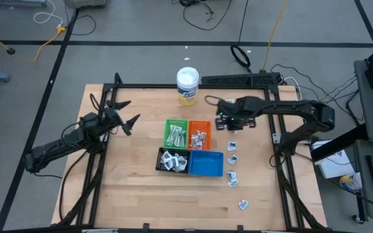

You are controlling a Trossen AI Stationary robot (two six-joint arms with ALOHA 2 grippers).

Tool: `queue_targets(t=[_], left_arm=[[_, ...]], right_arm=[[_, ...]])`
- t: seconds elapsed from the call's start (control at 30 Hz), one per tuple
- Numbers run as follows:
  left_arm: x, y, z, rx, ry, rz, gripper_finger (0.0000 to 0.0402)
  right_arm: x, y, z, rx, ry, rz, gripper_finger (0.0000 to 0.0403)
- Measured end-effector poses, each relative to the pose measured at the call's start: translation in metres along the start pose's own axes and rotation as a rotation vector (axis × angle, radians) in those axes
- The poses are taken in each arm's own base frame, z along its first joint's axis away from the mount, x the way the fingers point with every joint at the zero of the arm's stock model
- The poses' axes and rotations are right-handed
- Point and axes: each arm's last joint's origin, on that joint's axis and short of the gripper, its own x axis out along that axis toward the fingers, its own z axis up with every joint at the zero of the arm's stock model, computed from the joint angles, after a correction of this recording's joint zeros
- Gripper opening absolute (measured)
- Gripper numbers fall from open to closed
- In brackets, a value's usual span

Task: Pick & Place First Aid Supplies
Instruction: Put the ointment pack into the orange bin

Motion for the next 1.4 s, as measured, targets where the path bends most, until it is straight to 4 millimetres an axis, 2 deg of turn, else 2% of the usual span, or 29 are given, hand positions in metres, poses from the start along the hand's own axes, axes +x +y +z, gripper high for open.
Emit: queue_targets(t=[0.37,0.53,0.7,1.07,1.4], left_arm=[[0.000,0.000,0.000,0.000,0.000,0.000,0.0392],[0.000,0.000,0.000,0.000,0.000,0.000,0.0392],[0.000,0.000,0.000,0.000,0.000,0.000,0.0392],[0.000,0.000,0.000,-0.004,0.000,0.000,0.0392],[0.000,0.000,0.000,-0.004,0.000,-0.001,0.0392]], right_arm=[[-0.007,0.090,-0.025,-0.133,-0.005,0.082,0.0000],[-0.008,0.121,-0.028,-0.184,-0.018,0.123,0.0000],[0.011,0.132,-0.032,-0.206,-0.014,0.119,0.0000],[0.048,0.143,-0.035,-0.237,-0.021,0.058,0.0000],[0.051,0.147,-0.034,-0.283,-0.036,0.089,0.0028]])
